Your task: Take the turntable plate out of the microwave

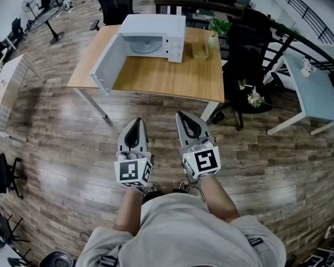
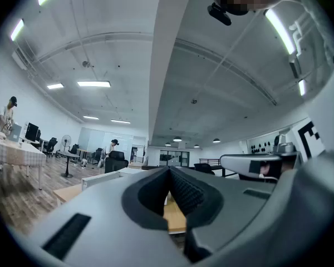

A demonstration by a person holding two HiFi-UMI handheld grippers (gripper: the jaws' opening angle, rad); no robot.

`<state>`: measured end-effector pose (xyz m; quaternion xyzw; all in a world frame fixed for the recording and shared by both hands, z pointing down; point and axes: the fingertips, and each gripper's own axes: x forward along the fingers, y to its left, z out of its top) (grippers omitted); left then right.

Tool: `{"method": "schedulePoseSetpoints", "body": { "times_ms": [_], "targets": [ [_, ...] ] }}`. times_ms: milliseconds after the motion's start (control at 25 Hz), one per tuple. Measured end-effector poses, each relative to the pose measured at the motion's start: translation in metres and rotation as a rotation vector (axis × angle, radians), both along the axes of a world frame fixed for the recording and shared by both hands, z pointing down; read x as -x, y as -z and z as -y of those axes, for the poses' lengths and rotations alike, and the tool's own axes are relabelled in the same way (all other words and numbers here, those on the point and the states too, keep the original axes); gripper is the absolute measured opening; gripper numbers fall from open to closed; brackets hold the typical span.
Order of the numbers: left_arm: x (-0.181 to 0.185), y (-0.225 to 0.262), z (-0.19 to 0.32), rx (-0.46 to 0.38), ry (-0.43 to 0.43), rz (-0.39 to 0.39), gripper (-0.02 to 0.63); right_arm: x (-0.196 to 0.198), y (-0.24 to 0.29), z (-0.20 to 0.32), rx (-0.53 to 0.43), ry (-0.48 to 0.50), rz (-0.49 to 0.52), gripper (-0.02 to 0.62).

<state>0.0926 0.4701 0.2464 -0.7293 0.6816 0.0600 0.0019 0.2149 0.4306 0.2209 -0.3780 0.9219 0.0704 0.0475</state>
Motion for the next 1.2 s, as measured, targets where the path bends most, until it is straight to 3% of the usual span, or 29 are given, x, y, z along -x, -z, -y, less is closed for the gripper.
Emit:
{"method": "schedulePoseSetpoints", "body": {
  "times_ms": [360,800,1200],
  "targets": [
    [-0.006,-0.007,0.000,0.014,-0.030,-0.032,0.012,0.001,-0.007,-0.001,0.045,0.040,0.017,0.005],
    [-0.028,-0.044,-0.012,0.094,-0.078,-0.005,0.012,-0.001,-0.045,-0.016,0.136,0.093,0.002,0.005],
    [-0.013,-0.056,-0.017,0.128,-0.075,-0.027,0.012,0.024,-0.059,-0.022,0.167,0.123,-0.028,0.005]
  ]
}}
